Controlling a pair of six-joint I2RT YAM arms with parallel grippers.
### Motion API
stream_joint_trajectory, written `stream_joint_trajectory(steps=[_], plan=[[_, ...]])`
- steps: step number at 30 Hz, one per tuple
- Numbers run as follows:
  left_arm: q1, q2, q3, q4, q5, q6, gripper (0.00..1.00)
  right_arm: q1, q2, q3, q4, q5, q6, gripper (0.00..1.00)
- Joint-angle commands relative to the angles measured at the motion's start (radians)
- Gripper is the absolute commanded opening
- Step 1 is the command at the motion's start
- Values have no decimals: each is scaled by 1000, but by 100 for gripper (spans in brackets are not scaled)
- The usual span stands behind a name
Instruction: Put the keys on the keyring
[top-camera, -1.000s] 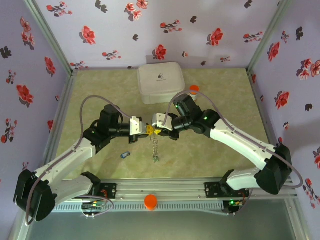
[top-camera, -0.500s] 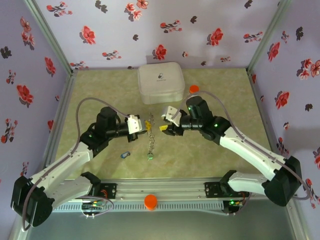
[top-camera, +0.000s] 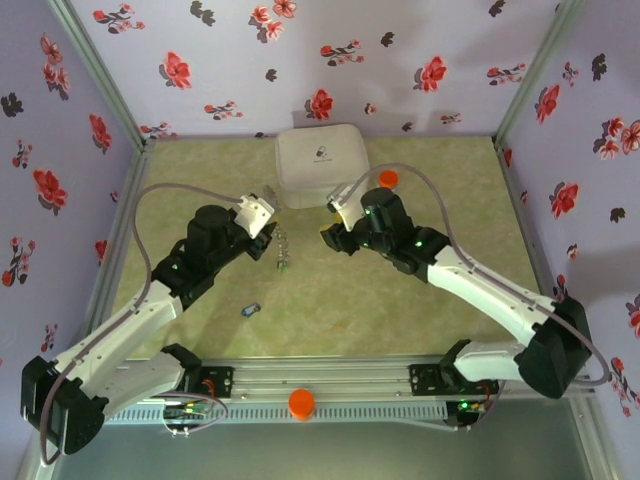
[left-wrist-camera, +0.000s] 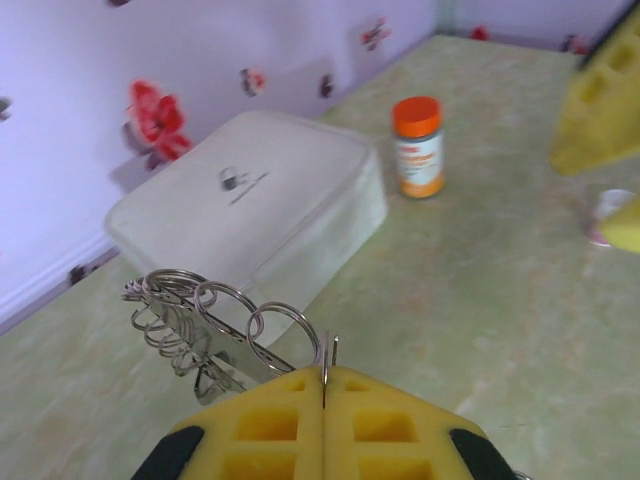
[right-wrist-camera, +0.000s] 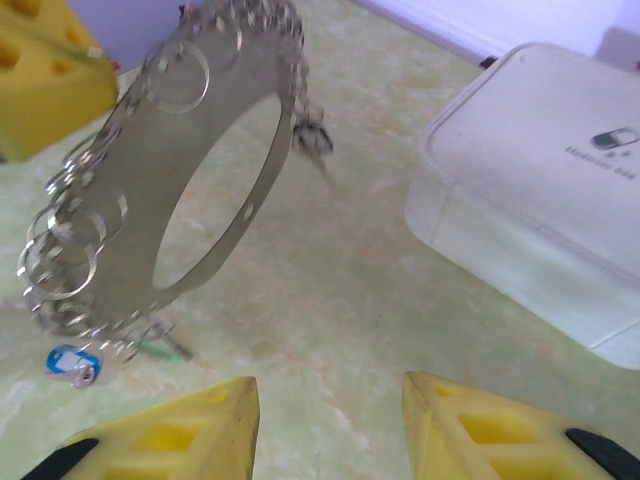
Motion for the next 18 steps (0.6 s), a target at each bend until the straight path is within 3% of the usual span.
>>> stream_joint_trajectory(steps=[1,6,12,18], plan=[[27,15,54,-48,-183,-96,0,43,66,59,8,9,91,42],[144,18,67,-122,-283,-265,0,130,212,102,-6,-62,91,43],[289,4,61,-189,-298,-425,0,204,423,182,9,-149,-51,43],[346,-7,44,-228,-330,-484,0,262,628,410,-158,-49,148,35]])
